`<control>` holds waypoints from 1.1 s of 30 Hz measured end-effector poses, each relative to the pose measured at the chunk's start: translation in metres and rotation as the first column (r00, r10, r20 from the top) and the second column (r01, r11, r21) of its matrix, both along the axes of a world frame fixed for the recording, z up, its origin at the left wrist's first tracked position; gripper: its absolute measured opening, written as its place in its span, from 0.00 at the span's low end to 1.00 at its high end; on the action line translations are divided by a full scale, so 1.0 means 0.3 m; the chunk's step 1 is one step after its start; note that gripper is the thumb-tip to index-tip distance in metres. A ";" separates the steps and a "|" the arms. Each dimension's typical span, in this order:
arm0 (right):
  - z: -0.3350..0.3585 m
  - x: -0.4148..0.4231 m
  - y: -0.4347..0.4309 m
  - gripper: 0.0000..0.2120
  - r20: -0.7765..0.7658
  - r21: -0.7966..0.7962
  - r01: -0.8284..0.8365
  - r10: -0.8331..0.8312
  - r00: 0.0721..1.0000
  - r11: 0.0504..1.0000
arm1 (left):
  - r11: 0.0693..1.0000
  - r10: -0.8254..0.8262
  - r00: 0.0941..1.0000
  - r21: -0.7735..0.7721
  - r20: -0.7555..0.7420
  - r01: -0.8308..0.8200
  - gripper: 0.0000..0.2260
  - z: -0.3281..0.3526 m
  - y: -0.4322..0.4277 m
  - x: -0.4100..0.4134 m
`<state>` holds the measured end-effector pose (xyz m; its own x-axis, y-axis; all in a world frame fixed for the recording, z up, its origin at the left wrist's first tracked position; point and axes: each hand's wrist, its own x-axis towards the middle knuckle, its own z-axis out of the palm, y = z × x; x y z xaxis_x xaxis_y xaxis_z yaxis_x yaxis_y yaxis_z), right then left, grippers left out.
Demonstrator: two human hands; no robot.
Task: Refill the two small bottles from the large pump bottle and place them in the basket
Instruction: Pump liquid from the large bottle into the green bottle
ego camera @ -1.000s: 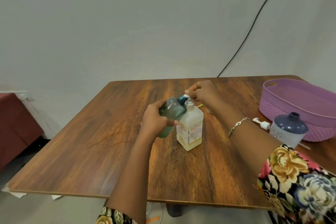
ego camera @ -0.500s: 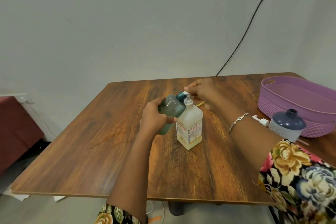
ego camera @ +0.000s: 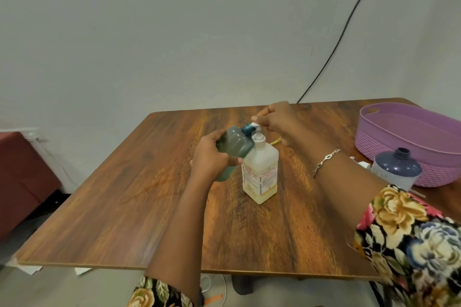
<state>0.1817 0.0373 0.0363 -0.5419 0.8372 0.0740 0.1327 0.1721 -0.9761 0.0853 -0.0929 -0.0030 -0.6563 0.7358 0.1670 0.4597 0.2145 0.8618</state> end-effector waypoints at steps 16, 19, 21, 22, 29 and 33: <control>0.003 0.006 0.011 0.08 0.048 -0.006 -0.043 0.043 0.998 0.999 | 0.999 0.032 0.999 -0.026 -0.022 -0.033 0.37 0.007 0.000 0.004; -0.032 -0.003 0.012 0.07 0.081 0.033 -0.019 0.016 0.997 0.999 | 0.997 0.038 0.999 -0.061 -0.037 -0.040 0.37 -0.017 -0.002 0.013; -0.045 -0.007 0.002 0.07 0.116 0.062 -0.018 0.011 0.993 0.998 | 0.998 0.038 0.999 -0.052 -0.007 -0.039 0.37 -0.033 -0.006 0.023; -0.047 -0.007 -0.002 0.08 0.117 0.068 -0.014 0.006 0.993 0.998 | 0.999 0.034 0.999 -0.043 0.014 -0.033 0.37 -0.036 -0.007 0.027; 0.015 -0.006 -0.001 0.08 0.116 0.116 -0.040 0.027 0.993 0.992 | 1.000 0.021 1.000 -0.015 -0.006 -0.021 0.35 0.008 -0.015 0.017; -0.026 -0.019 -0.004 0.03 0.191 0.230 -0.005 -0.040 0.981 0.973 | 0.998 0.034 0.999 -0.061 -0.014 -0.035 0.36 -0.022 -0.011 0.017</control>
<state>0.1761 0.0360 0.0285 -0.5504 0.8194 0.1603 0.3192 0.3839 -0.8665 0.0905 -0.0961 -0.0097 -0.6796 0.7218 0.1309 0.4623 0.2828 0.8404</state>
